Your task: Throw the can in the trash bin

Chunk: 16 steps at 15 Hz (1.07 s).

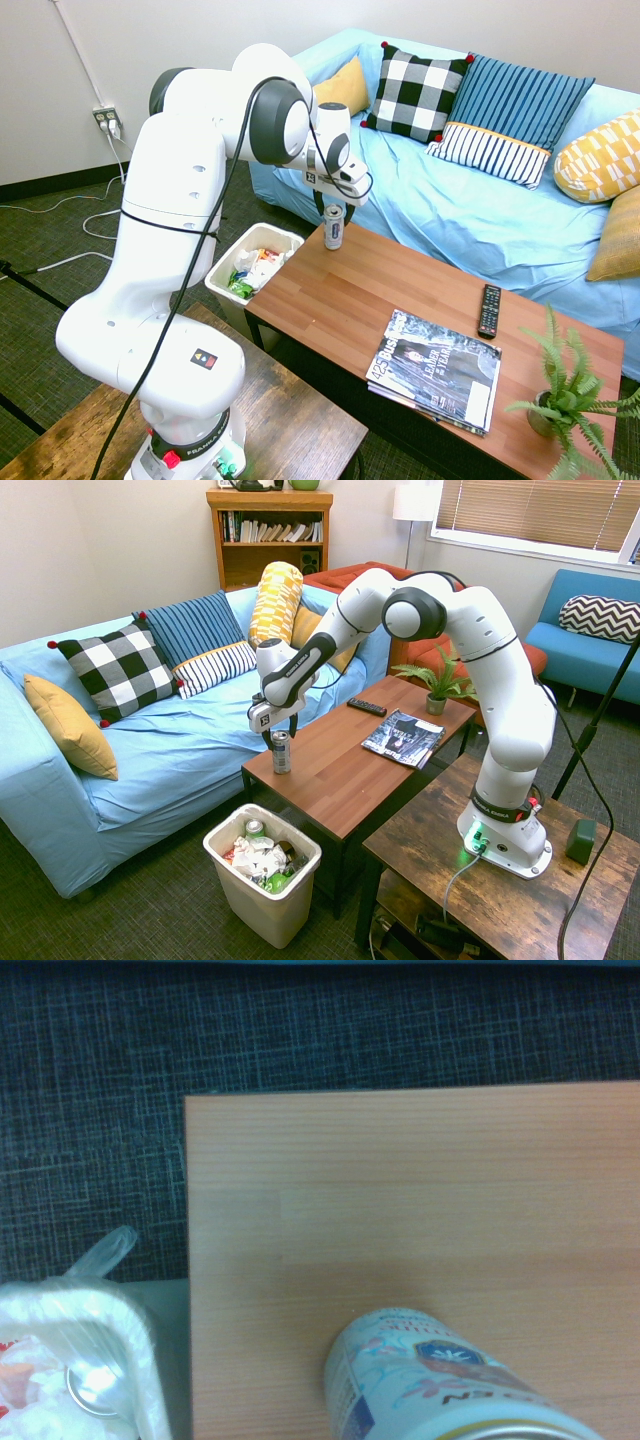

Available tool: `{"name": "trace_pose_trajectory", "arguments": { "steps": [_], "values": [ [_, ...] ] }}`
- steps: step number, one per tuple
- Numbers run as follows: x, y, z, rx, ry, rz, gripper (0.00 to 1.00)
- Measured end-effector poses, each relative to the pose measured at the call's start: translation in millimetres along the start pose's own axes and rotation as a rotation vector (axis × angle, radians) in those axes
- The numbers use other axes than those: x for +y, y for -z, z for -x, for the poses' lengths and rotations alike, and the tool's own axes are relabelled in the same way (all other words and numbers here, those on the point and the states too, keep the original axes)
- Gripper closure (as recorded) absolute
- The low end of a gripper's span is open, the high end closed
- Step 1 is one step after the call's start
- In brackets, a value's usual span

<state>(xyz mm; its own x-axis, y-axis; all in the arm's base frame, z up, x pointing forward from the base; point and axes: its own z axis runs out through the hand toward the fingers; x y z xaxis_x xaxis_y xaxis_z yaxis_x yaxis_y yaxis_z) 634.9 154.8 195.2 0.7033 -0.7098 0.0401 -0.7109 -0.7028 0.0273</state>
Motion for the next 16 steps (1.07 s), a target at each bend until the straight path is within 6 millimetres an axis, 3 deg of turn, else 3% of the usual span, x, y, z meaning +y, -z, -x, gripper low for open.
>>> {"name": "trace_pose_trajectory", "arguments": {
  "steps": [12,16],
  "values": [
    [2,-3,-1,-0.011,-0.012,0.009,1.0],
    [-8,16,11,-0.001,0.01,-0.002,1.0]
  ]
}}
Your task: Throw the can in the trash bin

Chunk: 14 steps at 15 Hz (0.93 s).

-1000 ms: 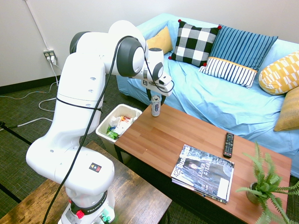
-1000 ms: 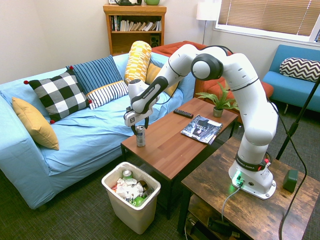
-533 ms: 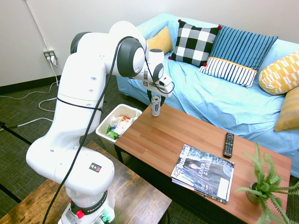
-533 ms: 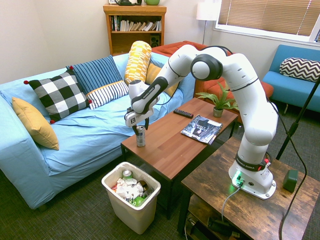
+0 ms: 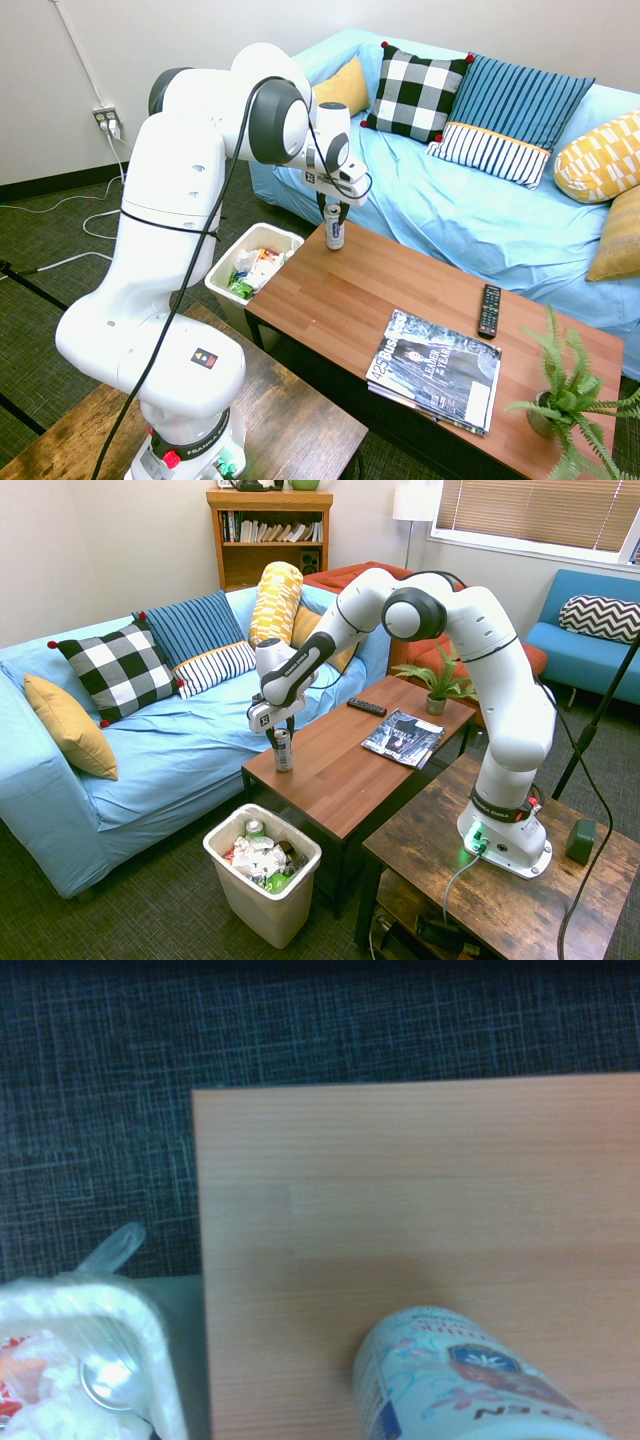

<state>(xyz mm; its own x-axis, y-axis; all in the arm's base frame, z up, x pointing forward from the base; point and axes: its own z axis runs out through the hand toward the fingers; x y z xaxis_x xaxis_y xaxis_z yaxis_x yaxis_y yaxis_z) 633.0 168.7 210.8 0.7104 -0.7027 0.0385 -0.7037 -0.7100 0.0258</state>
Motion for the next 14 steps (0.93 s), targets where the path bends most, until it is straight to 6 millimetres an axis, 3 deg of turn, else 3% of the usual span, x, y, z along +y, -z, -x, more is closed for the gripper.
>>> {"name": "trace_pose_trajectory", "arguments": {
  "steps": [2,5,11,14],
  "values": [
    [-13,30,20,0.026,0.027,-0.018,1.0],
    [-28,66,70,0.049,0.081,-0.038,1.0],
    [-46,69,172,0.041,0.207,-0.047,1.0],
    [-46,57,205,0.051,0.254,-0.029,1.0]
  ]
}}
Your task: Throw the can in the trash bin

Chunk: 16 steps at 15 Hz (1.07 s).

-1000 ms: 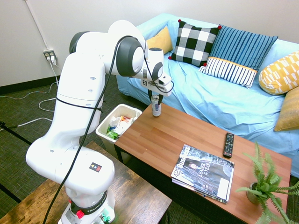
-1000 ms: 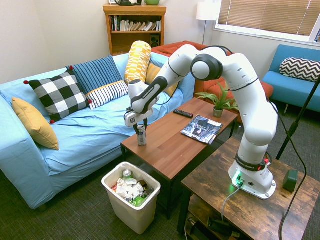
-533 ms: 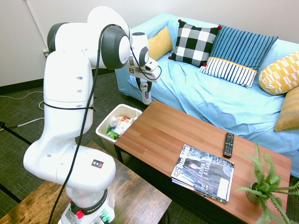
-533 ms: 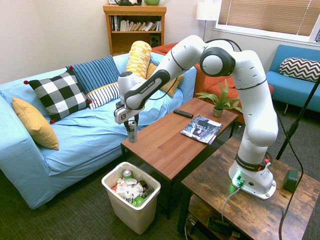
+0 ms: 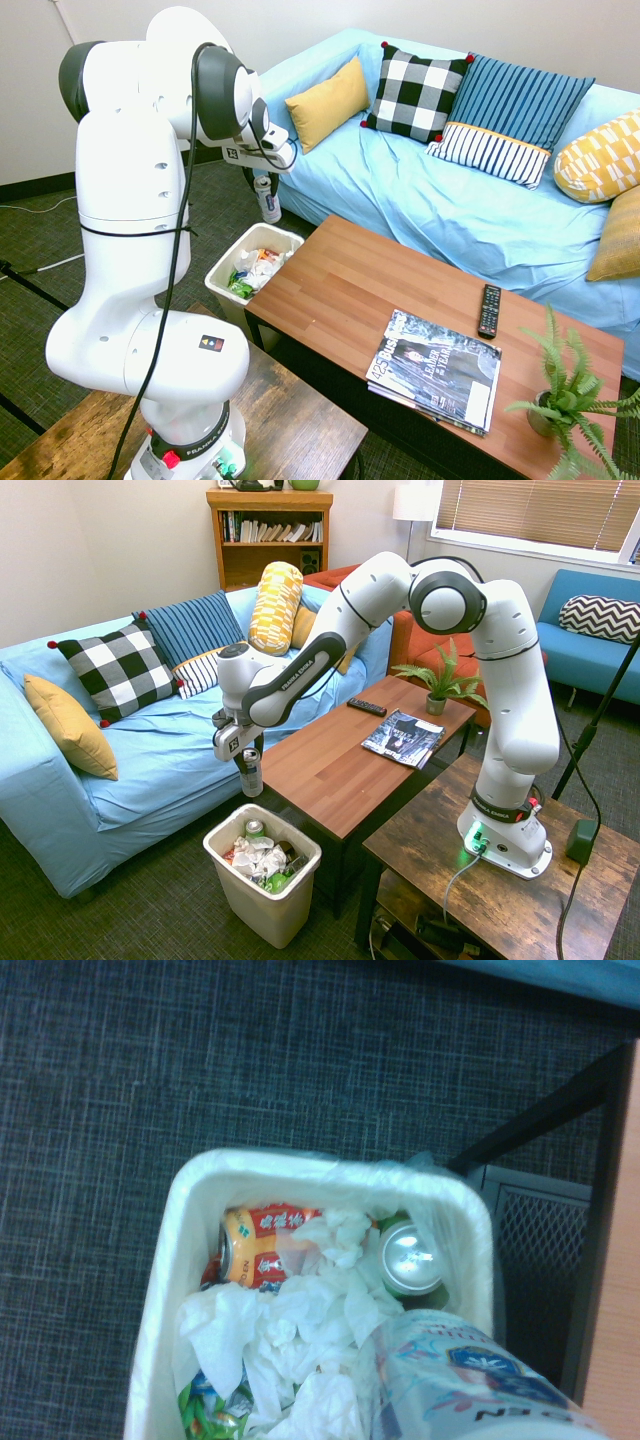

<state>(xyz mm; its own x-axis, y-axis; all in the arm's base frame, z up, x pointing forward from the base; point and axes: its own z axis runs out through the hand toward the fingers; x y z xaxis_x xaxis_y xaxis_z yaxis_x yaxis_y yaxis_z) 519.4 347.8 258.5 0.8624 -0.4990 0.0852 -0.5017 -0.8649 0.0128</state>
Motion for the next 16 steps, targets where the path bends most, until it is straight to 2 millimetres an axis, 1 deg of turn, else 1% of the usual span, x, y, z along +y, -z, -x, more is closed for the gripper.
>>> {"name": "trace_pose_trajectory", "arguments": {
  "steps": [2,5,7,8,9,16],
  "values": [
    [-3,-19,15,0.009,0.02,0.026,1.0],
    [-7,-58,34,-0.002,0.044,0.067,1.0],
    [-9,-76,39,-0.009,0.055,0.088,1.0],
    [-10,-80,39,-0.008,0.056,0.091,1.0],
    [-11,-82,38,-0.007,0.055,0.094,0.0],
    [-8,-86,32,-0.001,0.048,0.108,0.0]
  ]
}}
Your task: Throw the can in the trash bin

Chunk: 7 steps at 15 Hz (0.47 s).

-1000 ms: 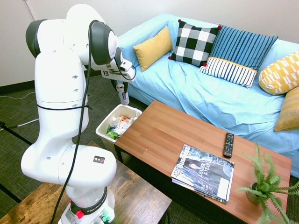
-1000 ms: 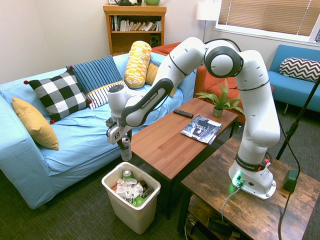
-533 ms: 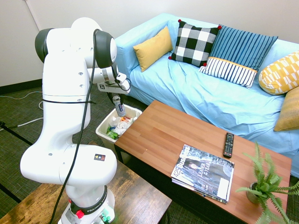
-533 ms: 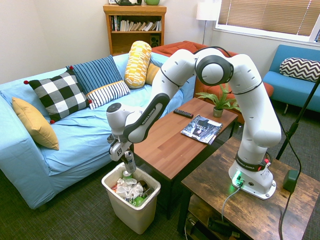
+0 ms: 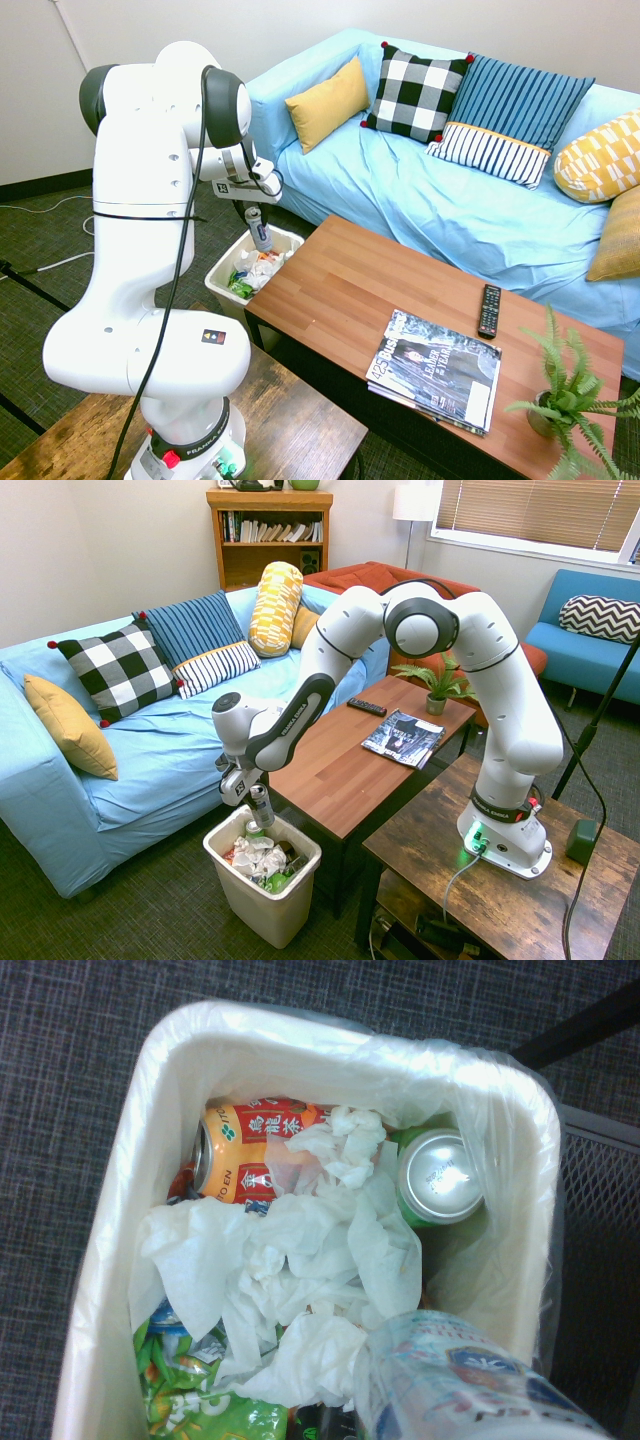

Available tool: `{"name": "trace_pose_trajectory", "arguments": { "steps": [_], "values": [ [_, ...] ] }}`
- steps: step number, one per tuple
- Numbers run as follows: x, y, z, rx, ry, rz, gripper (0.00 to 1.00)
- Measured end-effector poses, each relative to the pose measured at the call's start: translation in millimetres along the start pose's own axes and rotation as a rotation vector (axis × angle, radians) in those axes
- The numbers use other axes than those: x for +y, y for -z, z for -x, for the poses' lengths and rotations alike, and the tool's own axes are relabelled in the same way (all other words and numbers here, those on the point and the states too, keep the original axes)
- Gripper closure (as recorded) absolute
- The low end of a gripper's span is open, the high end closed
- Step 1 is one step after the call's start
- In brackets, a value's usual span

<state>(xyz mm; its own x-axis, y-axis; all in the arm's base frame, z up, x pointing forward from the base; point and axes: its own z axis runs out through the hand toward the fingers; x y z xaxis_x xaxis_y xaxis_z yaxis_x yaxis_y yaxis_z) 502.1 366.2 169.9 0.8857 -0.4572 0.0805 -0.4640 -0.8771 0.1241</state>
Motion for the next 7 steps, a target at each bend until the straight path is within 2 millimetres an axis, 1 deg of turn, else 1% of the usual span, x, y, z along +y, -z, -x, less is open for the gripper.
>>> {"name": "trace_pose_trajectory", "arguments": {
  "steps": [3,5,7],
  "values": [
    [0,1,-2,0.003,-0.001,0.006,0.0],
    [1,9,-9,0.013,-0.013,0.008,0.0],
    [4,22,-17,0.028,-0.039,0.005,0.0]
  ]
}}
